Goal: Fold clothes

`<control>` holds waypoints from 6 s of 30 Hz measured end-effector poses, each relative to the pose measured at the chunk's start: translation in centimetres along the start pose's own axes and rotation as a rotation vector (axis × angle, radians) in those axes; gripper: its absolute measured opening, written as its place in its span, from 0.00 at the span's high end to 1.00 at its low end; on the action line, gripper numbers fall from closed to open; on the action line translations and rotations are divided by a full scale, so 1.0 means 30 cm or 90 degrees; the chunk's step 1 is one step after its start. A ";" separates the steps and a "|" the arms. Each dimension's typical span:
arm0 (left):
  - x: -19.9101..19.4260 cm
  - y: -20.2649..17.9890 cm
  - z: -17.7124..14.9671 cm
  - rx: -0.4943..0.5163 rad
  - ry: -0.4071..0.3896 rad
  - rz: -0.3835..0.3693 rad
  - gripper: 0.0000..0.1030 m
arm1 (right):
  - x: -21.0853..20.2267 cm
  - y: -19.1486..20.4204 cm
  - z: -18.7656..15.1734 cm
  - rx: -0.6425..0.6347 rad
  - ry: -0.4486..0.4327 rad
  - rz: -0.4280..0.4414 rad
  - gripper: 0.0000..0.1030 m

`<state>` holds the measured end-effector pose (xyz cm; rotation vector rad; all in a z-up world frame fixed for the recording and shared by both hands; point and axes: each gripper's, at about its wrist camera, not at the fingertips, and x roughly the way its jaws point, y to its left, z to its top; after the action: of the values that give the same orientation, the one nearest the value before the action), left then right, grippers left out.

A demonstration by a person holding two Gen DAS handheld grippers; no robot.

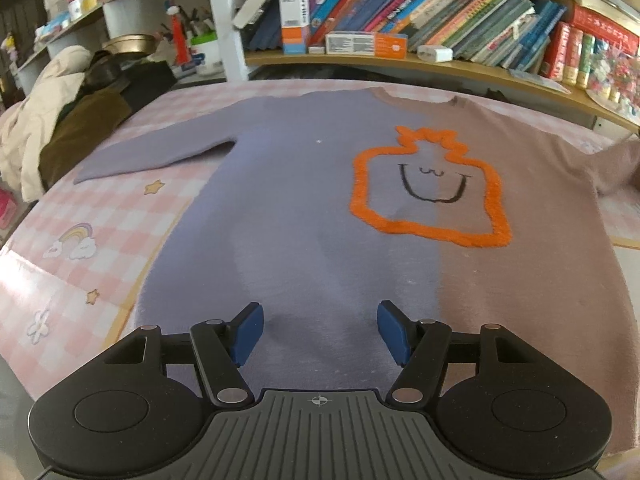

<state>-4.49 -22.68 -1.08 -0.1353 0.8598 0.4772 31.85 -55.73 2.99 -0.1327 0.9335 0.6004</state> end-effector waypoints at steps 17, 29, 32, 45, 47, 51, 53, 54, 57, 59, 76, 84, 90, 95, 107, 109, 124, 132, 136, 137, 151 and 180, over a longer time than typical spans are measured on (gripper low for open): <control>-0.003 0.019 0.001 -0.016 0.007 0.021 0.37 | -0.049 0.065 -0.085 -0.170 0.194 0.376 0.96; -0.014 0.005 0.003 0.002 -0.002 0.010 0.37 | 0.033 0.008 -0.053 -0.159 0.016 -0.106 0.51; -0.011 0.024 -0.003 -0.015 0.001 0.018 0.37 | -0.014 0.010 -0.091 -0.126 -0.010 -0.106 0.57; -0.017 0.052 -0.004 -0.008 0.002 0.026 0.37 | 0.094 0.125 -0.262 0.046 -0.047 -0.160 0.60; -0.019 0.073 0.003 -0.007 -0.001 0.036 0.37 | 0.106 0.124 -0.248 0.029 -0.046 -0.158 0.56; -0.027 0.123 0.034 -0.011 -0.020 0.054 0.37 | 0.078 0.109 -0.250 0.051 -0.050 -0.158 0.55; -0.027 0.149 0.045 -0.018 -0.029 0.060 0.37 | 0.033 0.132 -0.275 0.073 -0.067 -0.139 0.54; -0.022 0.162 0.049 -0.020 -0.031 0.063 0.37 | 0.006 0.154 -0.292 0.081 -0.074 -0.117 0.54; 0.001 0.198 0.067 -0.021 -0.037 0.071 0.37 | -0.059 0.245 -0.351 0.091 -0.079 -0.049 0.54; 0.019 0.217 0.080 -0.022 -0.040 0.070 0.37 | -0.083 0.315 -0.391 0.093 -0.073 -0.015 0.54; 0.196 0.442 0.122 -0.026 -0.006 -0.010 0.39 | -0.096 0.658 -0.581 0.125 -0.007 -0.063 0.65; 0.237 0.470 0.128 -0.017 0.005 -0.086 0.52 | -0.113 0.730 -0.624 0.154 -0.018 -0.100 0.74; 0.244 0.474 0.138 -0.003 0.003 -0.131 0.78 | -0.129 0.771 -0.654 0.178 -0.031 -0.128 0.77; 0.241 0.464 0.130 0.000 -0.007 -0.148 0.95 | -0.128 0.805 -0.664 0.171 -0.042 -0.141 0.87; 0.252 0.520 0.133 -0.019 -0.012 -0.146 0.95 | -0.097 0.849 -0.639 0.128 -0.052 -0.148 0.89; 0.254 0.517 0.136 -0.014 -0.013 -0.146 0.95 | -0.096 0.842 -0.635 0.130 -0.051 -0.147 0.89; 0.226 0.523 0.132 -0.004 -0.025 -0.151 0.90 | -0.113 0.831 -0.647 0.149 -0.050 -0.148 0.82; 0.130 0.551 0.082 0.020 -0.039 -0.157 0.54 | -0.191 0.844 -0.737 0.194 -0.043 -0.136 0.77; 0.101 0.562 0.050 0.020 -0.028 -0.172 0.45 | -0.215 0.868 -0.782 0.213 -0.043 -0.130 0.76; 0.099 0.563 0.044 0.020 -0.022 -0.177 0.44 | -0.219 0.873 -0.789 0.216 -0.044 -0.130 0.76; 0.108 0.606 -0.011 -0.020 0.019 -0.208 0.48 | -0.246 0.902 -0.834 0.230 -0.051 -0.152 0.73; 0.126 0.592 -0.011 -0.030 0.024 -0.213 0.94 | -0.231 0.921 -0.820 0.185 -0.054 -0.159 0.94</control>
<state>-10.72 -5.70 -2.81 -0.3267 0.8426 0.1812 -3.71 -44.61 -2.29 0.0366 0.8958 0.2341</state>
